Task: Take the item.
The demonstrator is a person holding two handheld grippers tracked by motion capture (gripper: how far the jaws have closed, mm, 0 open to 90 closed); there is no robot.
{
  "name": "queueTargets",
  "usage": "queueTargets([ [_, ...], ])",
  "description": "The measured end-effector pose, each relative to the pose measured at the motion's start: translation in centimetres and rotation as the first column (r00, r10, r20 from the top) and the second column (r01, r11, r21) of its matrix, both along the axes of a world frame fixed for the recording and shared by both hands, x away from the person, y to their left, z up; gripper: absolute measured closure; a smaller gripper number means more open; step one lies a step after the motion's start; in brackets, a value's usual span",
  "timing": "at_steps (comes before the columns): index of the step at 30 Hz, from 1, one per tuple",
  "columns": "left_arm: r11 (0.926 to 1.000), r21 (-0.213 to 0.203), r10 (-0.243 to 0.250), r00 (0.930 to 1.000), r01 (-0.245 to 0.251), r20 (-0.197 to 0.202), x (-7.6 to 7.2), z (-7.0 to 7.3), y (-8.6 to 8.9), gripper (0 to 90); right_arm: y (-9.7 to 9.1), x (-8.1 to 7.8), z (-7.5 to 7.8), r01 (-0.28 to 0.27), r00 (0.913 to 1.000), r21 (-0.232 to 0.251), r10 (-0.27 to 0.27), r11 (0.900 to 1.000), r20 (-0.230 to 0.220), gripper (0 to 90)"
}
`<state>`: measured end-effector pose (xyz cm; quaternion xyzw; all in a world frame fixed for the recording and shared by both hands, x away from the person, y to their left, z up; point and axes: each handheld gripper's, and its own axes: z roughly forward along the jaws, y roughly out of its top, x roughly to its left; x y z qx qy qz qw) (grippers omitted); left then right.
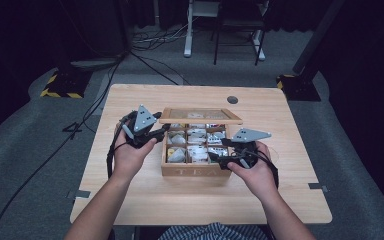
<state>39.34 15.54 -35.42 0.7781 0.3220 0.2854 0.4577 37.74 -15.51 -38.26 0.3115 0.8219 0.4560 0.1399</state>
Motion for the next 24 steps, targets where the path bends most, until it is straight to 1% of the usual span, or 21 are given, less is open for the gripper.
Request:
queueTargets([
  [1, 1.0000, 0.000, 0.000, 1.0000, 0.000, 0.000, 0.0, 0.0, 0.0, 54.4, 0.0, 0.0, 0.0, 0.000, 1.0000, 0.000, 0.000, 1.0000, 0.000, 31.8],
  [2, 1.0000, -0.001, 0.001, 1.0000, -0.001, 0.000, 0.0, 0.0, 0.0, 54.5, 0.5, 0.3, 0.0, 0.012, 0.9998, 0.015, -0.011, 0.9998, -0.015, 34.5],
  [3, 1.0000, -0.002, 0.001, 1.0000, -0.001, 0.002, 0.0, 0.0, 0.0, 54.5, 0.8, 0.5, -0.1, 0.019, 0.9995, 0.024, -0.019, 0.9995, -0.024, 35.4],
  [5, 1.0000, -0.003, -0.001, 1.0000, 0.001, 0.003, 0.0, 0.0, 0.0, 54.4, 1.1, 0.6, -0.1, 0.016, 0.9995, 0.025, -0.016, 0.9996, -0.028, 36.2],
  [7, 1.0000, -0.005, -0.003, 1.0000, 0.003, 0.003, 0.0, -0.1, 0.1, 54.3, 1.6, 0.9, -0.2, 0.006, 0.9992, 0.028, -0.005, 0.9996, -0.040, 39.8],
  [8, 1.0000, -0.004, -0.004, 1.0000, 0.004, 0.003, 0.0, -0.1, 0.1, 54.3, 1.9, 1.0, -0.3, -0.002, 0.9988, 0.025, 0.004, 0.9997, -0.048, 41.4],
  [9, 1.0000, -0.002, -0.005, 1.0000, 0.005, 0.002, 0.0, -0.1, 0.1, 54.2, 2.4, 1.2, -0.4, -0.019, 0.9980, -0.018, 0.017, 0.9997, -0.060, 43.4],
  [10, 1.0000, -0.002, -0.005, 1.0000, 0.005, 0.002, 0.0, -0.1, 0.1, 54.2, 2.4, 1.2, -0.4, -0.019, 0.9980, -0.018, 0.017, 0.9997, -0.060, 43.4],
  [11, 1.0000, -0.003, -0.006, 1.0000, 0.006, 0.002, 0.0, -0.1, 0.1, 54.2, 3.0, 1.4, -0.6, -0.029, 0.9977, -0.028, 0.028, 0.9992, -0.062, 45.6],
  [13, 1.0000, -0.002, -0.008, 1.0000, 0.008, 0.001, 0.1, -0.1, 0.1, 54.1, 3.5, 1.6, -0.6, -0.040, 0.9979, -0.028, 0.038, 0.9988, -0.052, 49.3],
  [15, 1.0000, -0.004, -0.009, 1.0000, 0.009, 0.000, 0.1, -0.1, 0.2, 54.1, 3.8, 1.7, -0.6, -0.043, 0.9978, -0.021, 0.042, 0.9988, -0.051, 49.6],
  [16, 1.0000, -0.004, -0.009, 1.0000, 0.009, 0.000, 0.1, -0.1, 0.2, 54.1, 4.4, 1.8, -0.7, -0.045, 0.9983, 0.008, 0.045, 0.9990, -0.038, 49.5],
  [17, 0.9999, -0.006, -0.009, 1.0000, 0.009, -0.003, 0.1, -0.1, 0.2, 54.0, 4.7, 1.9, -0.7, -0.047, 0.9984, 0.014, 0.048, 0.9988, -0.030, 49.1],
  [19, 0.9999, -0.014, -0.009, 1.0000, 0.009, -0.004, 0.2, -0.1, 0.2, 53.9, 4.9, 1.9, -0.7, -0.046, 0.9986, 0.009, 0.046, 0.9989, -0.025, 49.1],
  [20, 0.9999, -0.015, -0.008, 1.0000, 0.008, -0.005, 0.2, 0.0, 0.2, 53.9, 5.5, 2.0, -0.8, -0.041, 0.9991, -0.006, 0.041, 0.9991, 0.000, 49.3],
  [22, 0.9999, -0.014, -0.008, 1.0000, 0.008, -0.004, 0.2, 0.0, 0.2, 53.9, 5.7, 2.0, -0.8, -0.038, 0.9993, -0.007, 0.038, 0.9993, 0.000, 49.3],
  [23, 0.9999, -0.015, -0.008, 1.0000, 0.008, -0.005, 0.2, 0.0, 0.2, 53.9, 6.0, 2.0, -0.9, -0.036, 0.9993, -0.002, 0.036, 0.9993, -0.005, 49.1],
  [24, 0.9999, -0.015, -0.008, 1.0000, 0.008, -0.004, 0.2, 0.0, 0.2, 53.9, 6.3, 2.1, -1.0, -0.041, 0.9991, 0.014, 0.041, 0.9991, -0.008, 47.9],
])
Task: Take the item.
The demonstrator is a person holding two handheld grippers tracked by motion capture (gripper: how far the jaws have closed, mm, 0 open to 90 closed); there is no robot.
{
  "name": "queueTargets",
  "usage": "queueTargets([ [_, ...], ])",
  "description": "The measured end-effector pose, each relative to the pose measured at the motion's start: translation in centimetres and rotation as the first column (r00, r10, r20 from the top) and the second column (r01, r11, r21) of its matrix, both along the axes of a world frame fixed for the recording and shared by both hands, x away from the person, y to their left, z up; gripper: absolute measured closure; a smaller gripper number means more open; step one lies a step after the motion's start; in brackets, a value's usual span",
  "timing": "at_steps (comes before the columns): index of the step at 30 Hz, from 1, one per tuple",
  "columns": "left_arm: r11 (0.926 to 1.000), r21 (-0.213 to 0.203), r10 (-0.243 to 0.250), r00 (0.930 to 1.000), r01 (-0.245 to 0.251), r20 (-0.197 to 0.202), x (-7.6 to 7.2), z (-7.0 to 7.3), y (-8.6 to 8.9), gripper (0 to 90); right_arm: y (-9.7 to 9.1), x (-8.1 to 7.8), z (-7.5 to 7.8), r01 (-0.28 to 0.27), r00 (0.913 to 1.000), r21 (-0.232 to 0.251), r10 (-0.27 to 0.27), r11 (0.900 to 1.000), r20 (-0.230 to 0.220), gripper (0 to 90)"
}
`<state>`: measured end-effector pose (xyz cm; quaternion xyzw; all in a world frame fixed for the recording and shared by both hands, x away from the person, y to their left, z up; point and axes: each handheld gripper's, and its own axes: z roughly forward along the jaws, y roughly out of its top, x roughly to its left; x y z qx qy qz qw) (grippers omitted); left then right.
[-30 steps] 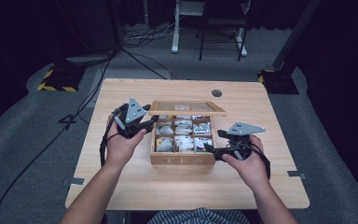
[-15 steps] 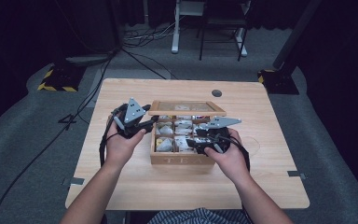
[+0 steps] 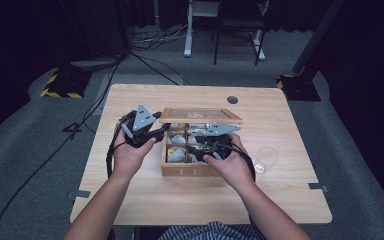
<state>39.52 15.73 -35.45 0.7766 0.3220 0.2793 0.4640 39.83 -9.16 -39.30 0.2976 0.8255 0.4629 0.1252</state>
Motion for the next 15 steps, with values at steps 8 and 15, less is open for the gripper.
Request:
queueTargets([
  [8, 1.0000, 0.007, 0.000, 1.0000, 0.000, 0.002, 0.0, 0.0, 0.0, 53.9, 0.9, 0.5, -0.6, 0.006, 0.9994, -0.045, -0.008, 0.9989, -0.032, 46.5],
  [15, 1.0000, 0.010, 0.000, 1.0000, 0.000, 0.006, 0.0, 0.0, -0.1, 53.8, 2.6, 1.0, -1.8, -0.017, 0.9976, -0.068, 0.012, 0.9976, -0.069, 47.7],
])
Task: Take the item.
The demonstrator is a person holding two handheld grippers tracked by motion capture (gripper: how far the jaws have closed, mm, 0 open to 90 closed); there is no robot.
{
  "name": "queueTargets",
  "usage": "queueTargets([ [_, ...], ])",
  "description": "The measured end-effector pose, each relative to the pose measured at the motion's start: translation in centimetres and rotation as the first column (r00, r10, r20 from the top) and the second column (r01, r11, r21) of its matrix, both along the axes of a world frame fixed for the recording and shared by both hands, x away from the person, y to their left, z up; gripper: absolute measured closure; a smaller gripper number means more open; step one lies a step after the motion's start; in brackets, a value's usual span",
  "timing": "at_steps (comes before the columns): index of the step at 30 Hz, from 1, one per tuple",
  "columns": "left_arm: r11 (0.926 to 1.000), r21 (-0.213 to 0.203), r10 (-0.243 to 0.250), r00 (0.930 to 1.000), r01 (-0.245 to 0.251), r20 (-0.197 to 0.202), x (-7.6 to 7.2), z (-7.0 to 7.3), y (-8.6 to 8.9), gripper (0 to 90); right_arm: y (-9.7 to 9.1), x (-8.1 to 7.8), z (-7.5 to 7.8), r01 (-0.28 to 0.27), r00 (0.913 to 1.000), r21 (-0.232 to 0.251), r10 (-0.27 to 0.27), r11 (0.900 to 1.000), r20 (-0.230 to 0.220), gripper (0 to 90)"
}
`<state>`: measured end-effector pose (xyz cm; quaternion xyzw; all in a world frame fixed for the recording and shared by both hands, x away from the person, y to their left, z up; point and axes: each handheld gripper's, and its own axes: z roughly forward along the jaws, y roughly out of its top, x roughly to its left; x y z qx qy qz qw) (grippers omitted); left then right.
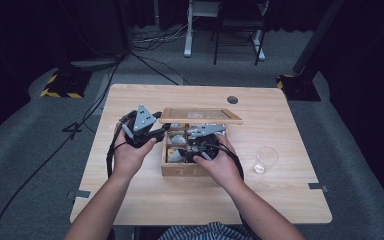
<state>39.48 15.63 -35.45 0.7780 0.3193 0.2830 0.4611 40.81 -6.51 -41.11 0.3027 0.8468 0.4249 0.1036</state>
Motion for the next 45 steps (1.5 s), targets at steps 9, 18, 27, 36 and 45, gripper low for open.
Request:
queueTargets([
  [9, 1.0000, 0.004, -0.001, 1.0000, 0.001, -0.001, 0.0, 0.0, 0.0, 53.8, 1.4, 0.6, -1.3, -0.016, 0.9994, -0.014, 0.016, 0.9998, -0.030, 50.2],
  [18, 1.0000, 0.006, -0.001, 1.0000, 0.001, 0.002, 0.0, 0.0, 0.0, 53.7, 2.1, 1.2, -2.3, -0.021, 0.9969, 0.000, 0.021, 0.9998, -0.076, 42.3],
  [27, 1.0000, 0.009, 0.000, 1.0000, 0.000, 0.003, 0.0, 0.0, 0.0, 53.7, 3.2, 1.2, -2.9, -0.042, 0.9950, -0.022, 0.040, 0.9989, -0.091, 35.7],
  [36, 0.9999, 0.012, 0.001, 1.0000, -0.001, 0.002, 0.0, 0.0, -0.1, 53.8, 3.5, 1.1, -2.9, -0.028, 0.9967, -0.057, 0.024, 0.9980, -0.077, 37.7],
  [45, 0.9999, 0.012, -0.002, 1.0000, 0.002, 0.003, 0.0, 0.0, 0.0, 53.8, 4.1, 0.8, -2.9, -0.016, 0.9977, -0.135, 0.007, 0.9907, -0.068, 51.3],
])
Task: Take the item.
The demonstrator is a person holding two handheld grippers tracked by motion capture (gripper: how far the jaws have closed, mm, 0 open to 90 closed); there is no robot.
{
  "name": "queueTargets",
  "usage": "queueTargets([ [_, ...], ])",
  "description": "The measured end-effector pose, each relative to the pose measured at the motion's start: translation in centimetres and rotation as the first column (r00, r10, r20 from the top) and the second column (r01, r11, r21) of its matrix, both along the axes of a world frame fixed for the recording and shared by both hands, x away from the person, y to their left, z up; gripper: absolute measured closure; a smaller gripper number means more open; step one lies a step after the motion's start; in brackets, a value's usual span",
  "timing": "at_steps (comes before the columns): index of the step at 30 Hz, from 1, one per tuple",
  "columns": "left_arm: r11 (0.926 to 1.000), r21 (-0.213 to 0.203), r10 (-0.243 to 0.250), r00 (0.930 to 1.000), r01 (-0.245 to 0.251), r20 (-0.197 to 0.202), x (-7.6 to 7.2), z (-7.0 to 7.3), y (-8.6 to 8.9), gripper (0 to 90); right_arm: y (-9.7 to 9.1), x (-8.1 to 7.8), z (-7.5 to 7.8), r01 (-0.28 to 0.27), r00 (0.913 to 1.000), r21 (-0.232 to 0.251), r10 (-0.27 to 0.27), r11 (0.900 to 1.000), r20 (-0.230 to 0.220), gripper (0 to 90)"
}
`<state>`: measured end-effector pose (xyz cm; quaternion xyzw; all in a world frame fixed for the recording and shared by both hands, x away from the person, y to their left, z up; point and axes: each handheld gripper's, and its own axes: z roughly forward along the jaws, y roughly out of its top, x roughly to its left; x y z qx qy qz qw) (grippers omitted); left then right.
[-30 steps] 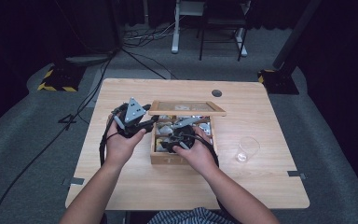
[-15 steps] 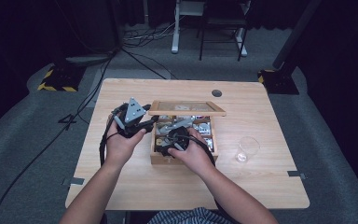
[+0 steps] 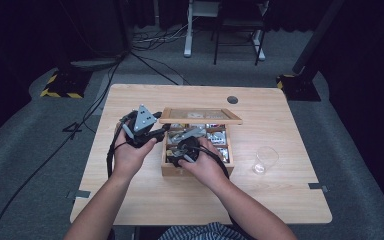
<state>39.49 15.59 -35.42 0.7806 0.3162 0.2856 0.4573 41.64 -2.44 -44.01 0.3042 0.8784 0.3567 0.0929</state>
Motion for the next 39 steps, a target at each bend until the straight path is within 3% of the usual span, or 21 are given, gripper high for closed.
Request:
queueTargets([
  [3, 1.0000, 0.000, 0.000, 1.0000, 0.000, 0.000, 0.0, 0.0, 0.0, 53.7, -0.1, -0.1, 0.2, -0.001, 1.0000, -0.024, 0.001, 0.9997, -0.010, 60.5],
  [4, 1.0000, 0.000, 0.000, 1.0000, 0.000, 0.000, 0.0, 0.0, 0.0, 53.7, -0.2, -0.2, 0.3, 0.002, 1.0000, -0.048, -0.002, 0.9989, -0.009, 68.8],
  [6, 1.0000, -0.002, -0.001, 1.0000, 0.001, -0.001, 0.0, 0.0, 0.0, 53.7, -0.3, -0.2, 0.4, 0.002, 0.9999, -0.057, -0.002, 0.9984, -0.012, 73.7],
  [7, 1.0000, -0.002, 0.000, 1.0000, 0.000, -0.001, 0.0, 0.0, 0.0, 53.7, -0.4, -0.3, 0.5, -0.003, 0.9999, -0.066, 0.002, 0.9978, -0.012, 80.7],
  [11, 1.0000, -0.002, 0.000, 1.0000, 0.000, -0.001, 0.0, 0.0, 0.0, 53.7, -0.7, -0.4, 0.7, -0.006, 0.9999, -0.052, 0.005, 0.9986, -0.016, 86.3],
  [15, 1.0000, -0.003, 0.000, 1.0000, 0.000, -0.001, 0.0, 0.0, 0.0, 53.7, -0.8, -0.5, 0.9, -0.013, 0.9999, -0.042, 0.013, 0.9990, 0.000, 88.3],
  [21, 1.0000, -0.005, -0.001, 1.0000, 0.001, -0.002, 0.0, 0.0, 0.0, 53.6, -1.4, -0.9, 1.9, -0.001, 0.9985, 0.020, 0.000, 0.9998, 0.054, 89.4],
  [26, 1.0000, -0.004, -0.001, 1.0000, 0.001, -0.002, 0.0, 0.0, 0.0, 53.6, -1.7, -1.2, 2.4, 0.000, 0.9973, 0.050, -0.004, 0.9988, 0.073, 89.6],
  [39, 1.0000, -0.002, 0.000, 1.0000, 0.000, 0.000, 0.0, 0.0, 0.0, 53.7, -3.0, -2.1, 3.9, 0.011, 0.9928, 0.161, -0.030, 0.9870, 0.116, 89.8],
])
